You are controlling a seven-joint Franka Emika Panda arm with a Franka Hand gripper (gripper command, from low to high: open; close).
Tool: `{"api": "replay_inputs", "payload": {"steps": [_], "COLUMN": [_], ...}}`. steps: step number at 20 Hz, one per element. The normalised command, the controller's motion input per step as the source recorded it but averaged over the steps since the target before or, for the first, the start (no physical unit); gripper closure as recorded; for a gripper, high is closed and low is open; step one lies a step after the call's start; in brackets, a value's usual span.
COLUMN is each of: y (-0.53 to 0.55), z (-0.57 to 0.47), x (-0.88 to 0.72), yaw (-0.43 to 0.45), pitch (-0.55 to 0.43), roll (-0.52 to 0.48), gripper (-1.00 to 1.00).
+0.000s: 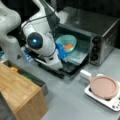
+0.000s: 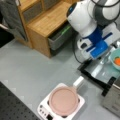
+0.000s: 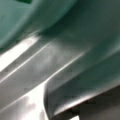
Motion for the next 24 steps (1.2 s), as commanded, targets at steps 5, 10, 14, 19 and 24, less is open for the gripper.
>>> {"api": "replay_inputs", "payload": {"steps": [5, 10, 14, 19, 24], "y": [-0.01, 0.04, 0.1, 0.07, 0.13], "z": [0.06, 0.13, 0.13, 0.16, 0.16], "x": [0.02, 0.03, 0.02, 0.03, 0.05], "yaw": [0.045, -0.007, 0.053, -0.186, -0.166], "pitch": [-0.007, 0.0, -0.035, 0.043, 0.007], "roll": [-0.245, -0.339, -0.262, -0.492, -0.467], "gripper": [-1.0, -1.0, -1.0, -1.0, -1.0]}}
